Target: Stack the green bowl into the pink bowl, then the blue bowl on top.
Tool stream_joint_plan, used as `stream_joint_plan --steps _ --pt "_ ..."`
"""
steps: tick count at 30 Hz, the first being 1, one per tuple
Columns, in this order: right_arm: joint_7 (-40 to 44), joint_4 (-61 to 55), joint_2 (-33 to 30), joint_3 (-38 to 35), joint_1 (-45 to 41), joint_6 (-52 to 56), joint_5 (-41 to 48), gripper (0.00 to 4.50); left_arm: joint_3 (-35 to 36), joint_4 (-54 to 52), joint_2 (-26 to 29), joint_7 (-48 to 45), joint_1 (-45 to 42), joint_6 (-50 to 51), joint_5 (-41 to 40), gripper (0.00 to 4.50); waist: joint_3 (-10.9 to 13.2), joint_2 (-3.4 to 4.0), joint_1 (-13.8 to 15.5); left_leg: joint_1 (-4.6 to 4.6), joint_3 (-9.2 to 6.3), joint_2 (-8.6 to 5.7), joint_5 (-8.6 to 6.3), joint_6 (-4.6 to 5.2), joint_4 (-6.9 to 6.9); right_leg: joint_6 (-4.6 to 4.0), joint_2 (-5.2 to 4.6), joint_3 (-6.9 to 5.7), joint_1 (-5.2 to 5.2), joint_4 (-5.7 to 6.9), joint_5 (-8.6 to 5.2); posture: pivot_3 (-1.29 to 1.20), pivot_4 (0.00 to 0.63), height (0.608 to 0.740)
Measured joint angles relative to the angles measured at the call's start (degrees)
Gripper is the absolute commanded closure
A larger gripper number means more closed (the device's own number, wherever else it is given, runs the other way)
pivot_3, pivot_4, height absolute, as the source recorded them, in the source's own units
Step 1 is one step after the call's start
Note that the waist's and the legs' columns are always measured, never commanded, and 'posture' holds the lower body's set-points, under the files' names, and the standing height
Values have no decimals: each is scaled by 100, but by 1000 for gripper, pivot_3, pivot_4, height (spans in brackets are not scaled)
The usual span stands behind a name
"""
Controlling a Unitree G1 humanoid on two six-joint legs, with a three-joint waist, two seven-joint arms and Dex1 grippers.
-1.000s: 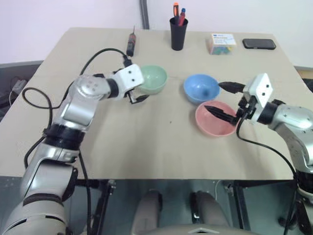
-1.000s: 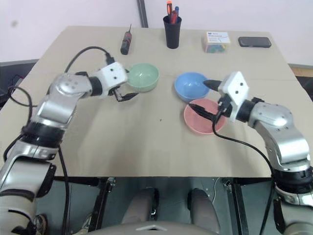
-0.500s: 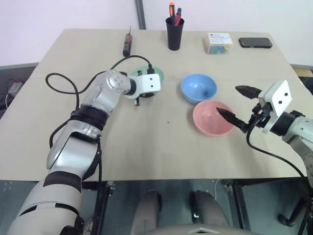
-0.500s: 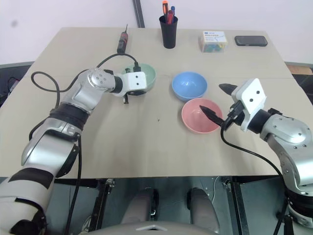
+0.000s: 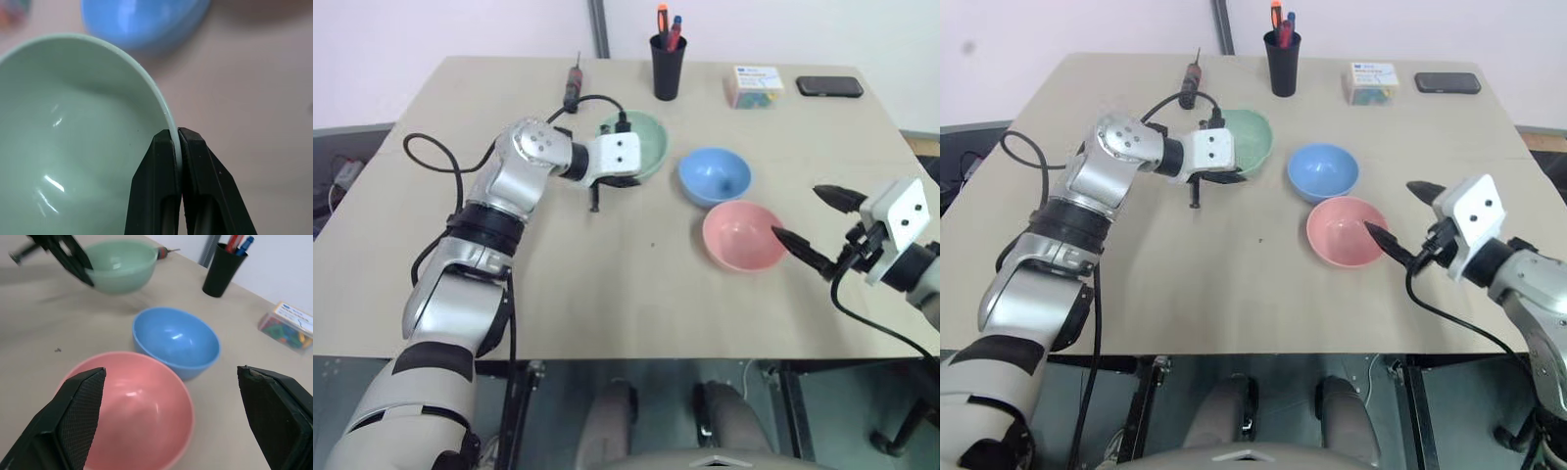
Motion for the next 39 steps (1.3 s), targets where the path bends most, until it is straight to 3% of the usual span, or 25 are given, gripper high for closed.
stream_joint_plan --steps 5,9,17,18,20,21,22,27,34,36,39 --pt "185 -331 177 -829 1102 -208 188 0 -21 -1097 -424 -571 11 212 -610 4400 -1 2 61 11 -1 0 0 1 5 1 2 0 11 4 0 0 150 740" --pt "269 -514 275 -1551 1772 -340 304 0 -276 -1123 -793 -887 29 -76 -713 4400 -5 9 30 23 4 2 0 1 21 1 10 10 17 24 -1 0 150 740" --pt "-24 -786 374 -1560 1865 -443 322 0 -562 -640 -1102 -1361 61 -818 -745 4400 -7 12 -89 24 2 3 0 2 26 1 14 13 19 28 -1 0 150 740" --pt "-92 -807 377 -1420 1811 -444 321 0 -590 -538 -1132 -1423 75 -939 -743 3933 -6 12 -83 20 0 3 0 2 29 1 14 11 18 28 -1 0 150 740" --pt "-151 -806 374 -1290 1775 -444 310 0 -592 -519 -1128 -1488 84 -1031 -748 3536 -6 11 -76 18 -1 3 -1 2 31 1 13 9 18 25 -1 0 150 740" --pt "-176 -805 372 -1201 1718 -445 304 0 -591 -519 -1129 -1520 84 -1065 -749 2987 -6 12 -74 17 -1 3 -1 2 32 1 13 9 19 25 -1 0 150 740" --pt "-181 -805 371 -1182 1701 -445 303 0 -591 -520 -1131 -1525 85 -1070 -749 2987 -6 12 -73 17 -1 3 -1 2 33 1 13 9 19 25 -1 0 150 740" --pt "-205 -686 263 -894 1454 -452 272 0 -523 -607 -1145 -1386 191 -965 -766 877 -6 11 -72 16 -4 3 -1 2 37 1 13 7 19 26 -1 0 150 740" --pt "-35 -348 50 -628 1051 -488 310 0 -125 -745 -799 -767 213 -584 -736 877 -7 12 -93 19 -6 6 -1 2 38 1 15 7 19 28 -1 0 150 740" --pt "5 -316 35 -541 962 -489 323 0 -107 -512 -609 -535 176 -650 -511 877 -7 13 -96 22 -4 6 -1 3 38 1 16 8 19 32 -1 0 150 740" --pt "14 -264 2 -336 728 -490 322 0 -200 658 -246 310 -46 -1202 362 877 -7 12 -74 14 -10 5 -1 2 47 2 16 2 19 31 0 0 150 740"
